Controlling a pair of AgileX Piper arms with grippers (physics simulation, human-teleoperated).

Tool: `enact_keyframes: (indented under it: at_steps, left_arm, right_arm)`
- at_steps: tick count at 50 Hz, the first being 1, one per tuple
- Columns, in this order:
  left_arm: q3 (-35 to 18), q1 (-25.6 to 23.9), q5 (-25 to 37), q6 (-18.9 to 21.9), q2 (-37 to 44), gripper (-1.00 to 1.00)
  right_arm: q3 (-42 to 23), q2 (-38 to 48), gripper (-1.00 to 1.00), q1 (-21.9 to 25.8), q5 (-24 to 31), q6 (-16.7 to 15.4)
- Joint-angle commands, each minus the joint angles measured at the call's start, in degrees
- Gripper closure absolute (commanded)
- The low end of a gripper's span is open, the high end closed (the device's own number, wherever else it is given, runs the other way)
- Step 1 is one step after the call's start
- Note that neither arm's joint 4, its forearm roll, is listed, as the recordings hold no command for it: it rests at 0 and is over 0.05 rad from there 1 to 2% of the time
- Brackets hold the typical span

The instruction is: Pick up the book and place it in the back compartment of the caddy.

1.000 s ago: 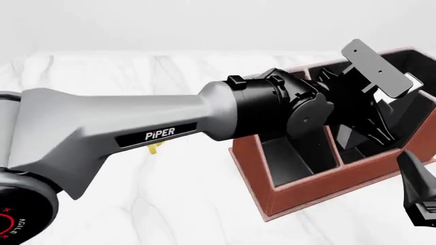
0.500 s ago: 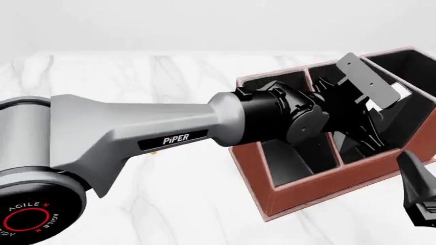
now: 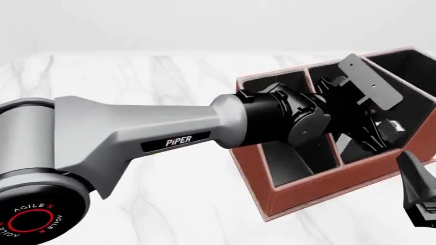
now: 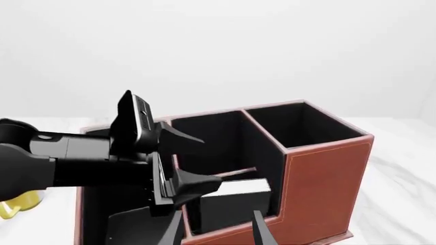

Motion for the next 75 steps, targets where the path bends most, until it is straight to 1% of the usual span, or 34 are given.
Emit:
enact_keyframes:
  at_steps: [1, 14, 22, 24, 26, 31, 33, 34, 36, 39, 41, 45, 46, 50, 53, 55, 56, 57, 58, 59, 60, 61, 62, 63, 64, 66, 67, 68, 69, 70, 71, 72, 74, 75]
  left_arm:
    - [-0.64, 0.08, 0.46, 0.05, -0.39, -1.00]
    - [0.82, -0.12, 1.23, 0.48, -4.01, -1.00]
    - [1.95, 0.87, 3.28, 3.55, -7.85, -1.00]
    - [1.18, 1.80, 4.70, 4.18, -8.08, -1.00]
    - [2.89, 2.06, 5.14, 6.70, -9.35, -1.00]
    - [2.95, 5.85, 6.18, 8.62, -10.92, -1.00]
    - [4.22, 6.58, 6.16, 8.64, -12.30, -1.00]
    - [4.62, 8.68, 6.13, 8.38, -13.61, -1.00]
    - [4.82, 9.52, 6.13, 8.34, -14.00, -1.00]
    - [6.30, 12.41, 5.15, 8.92, -15.23, -1.00]
    - [9.32, 14.28, 4.00, 8.90, -18.12, -1.00]
    - [10.61, 16.38, 3.49, 9.42, -18.94, -1.00]
    - [11.52, 16.90, 3.20, 8.89, -19.79, -1.00]
    - [16.30, 18.84, 0.63, 9.81, -22.75, -1.00]
    - [18.23, 19.35, -0.17, 9.50, -24.24, -1.00]
    - [21.29, 20.90, -1.84, 9.73, -26.04, -1.00]
    - [21.33, 20.90, -1.87, 9.73, -26.06, -1.00]
    - [22.16, 21.35, -2.34, 9.78, -26.51, -1.00]
    - [24.37, 22.75, -3.94, 9.86, -27.66, -1.00]
    - [25.00, 23.21, -4.35, 9.79, -28.21, -1.00]
    - [25.02, 23.21, -4.36, 9.79, -28.21, -1.00]
    - [25.60, 23.75, -4.71, 9.45, -28.57, -1.00]
    - [27.03, 24.03, -5.44, 10.03, -29.20, -1.00]
    - [27.38, 24.39, -5.63, 10.20, -29.44, -1.00]
    - [27.70, 24.89, -5.81, 9.82, -30.19, -1.00]
    - [28.20, 25.08, -5.82, 9.60, -31.18, -1.00]
    - [28.30, 25.27, -5.64, 9.03, -31.73, -1.00]
    - [28.47, 25.42, -5.67, 9.04, -31.97, -1.00]
    - [28.62, 25.66, -5.74, 9.14, -32.12, -1.00]
    - [28.62, 25.66, -5.74, 9.14, -32.13, -1.00]
    - [29.07, 25.71, -5.65, 8.82, -32.64, -1.00]
    - [29.08, 25.71, -5.65, 8.82, -32.65, -1.00]
    - [29.42, 25.88, -5.72, 8.82, -32.89, -1.00]
    - [29.52, 25.93, -5.75, 8.79, -33.04, -1.00]
  right_arm:
    - [0.04, -0.01, -1.00, -0.04, 0.10, 0.01]
    - [-0.04, 0.81, -1.00, -0.13, -0.55, 0.03]
    - [-0.02, 0.97, -1.00, -0.16, -0.81, -0.11]
    - [-0.02, 1.01, -1.00, -0.21, -0.87, -0.13]
    - [-0.02, 0.95, -1.00, -0.36, -0.79, -0.06]
    - [-0.10, 0.15, -1.00, -0.22, -0.22, 0.03]
    - [-0.05, 0.28, -1.00, -0.24, -0.33, -0.06]
    - [-0.04, 0.32, -1.00, -0.22, -0.35, -0.16]
    - [-0.03, 0.33, -1.00, -0.23, -0.35, -0.20]
    - [-0.01, 0.46, -1.00, -0.34, -0.43, -0.26]
    - [0.00, 0.15, -1.00, -0.22, -0.39, -0.76]
    - [0.02, 0.26, -1.00, -0.14, -0.44, -1.02]
    - [0.03, 0.64, -1.00, -0.24, -0.71, -1.06]
    - [0.04, 0.82, -1.00, -0.53, -0.74, -1.06]
    - [0.04, 2.50, -1.00, -0.67, -2.00, -0.71]
    - [0.05, 7.18, -1.00, -1.15, -5.13, 0.60]
    - [0.05, 7.18, -1.00, -1.15, -5.13, 0.60]
    - [0.05, 9.53, -1.00, -1.29, -6.88, 1.26]
    - [0.05, 14.44, -1.00, -0.52, -10.21, 0.98]
    - [0.05, 18.08, -1.00, 0.05, -12.84, 1.90]
    - [0.05, 18.46, -1.00, 0.05, -13.22, 1.90]
    - [0.05, 23.62, -1.00, 0.46, -16.71, 3.25]
    - [0.02, 27.89, -1.00, 0.89, -20.19, 3.65]
    - [-0.10, 29.47, -1.00, 0.55, -21.86, 3.23]
    - [-1.01, 31.51, -1.00, 0.44, -23.20, 2.97]
    - [-3.73, 34.81, -1.00, 1.21, -23.21, 3.39]
    - [-6.40, 37.30, -1.00, 1.14, -22.59, 3.74]
    - [-8.63, 39.10, -1.00, 1.72, -21.39, 5.01]
    - [-10.87, 38.74, -1.00, 2.63, -19.48, 5.92]
    - [-10.91, 38.68, -1.00, 2.63, -19.39, 5.92]
    - [-16.51, 39.03, -1.00, 1.48, -15.47, 5.93]
    - [-16.58, 38.98, -1.00, 1.48, -15.34, 5.93]
    - [-23.04, 38.40, -1.00, 0.50, -10.71, 4.27]
    - [-25.31, 37.07, -1.00, 0.28, -8.87, 4.22]
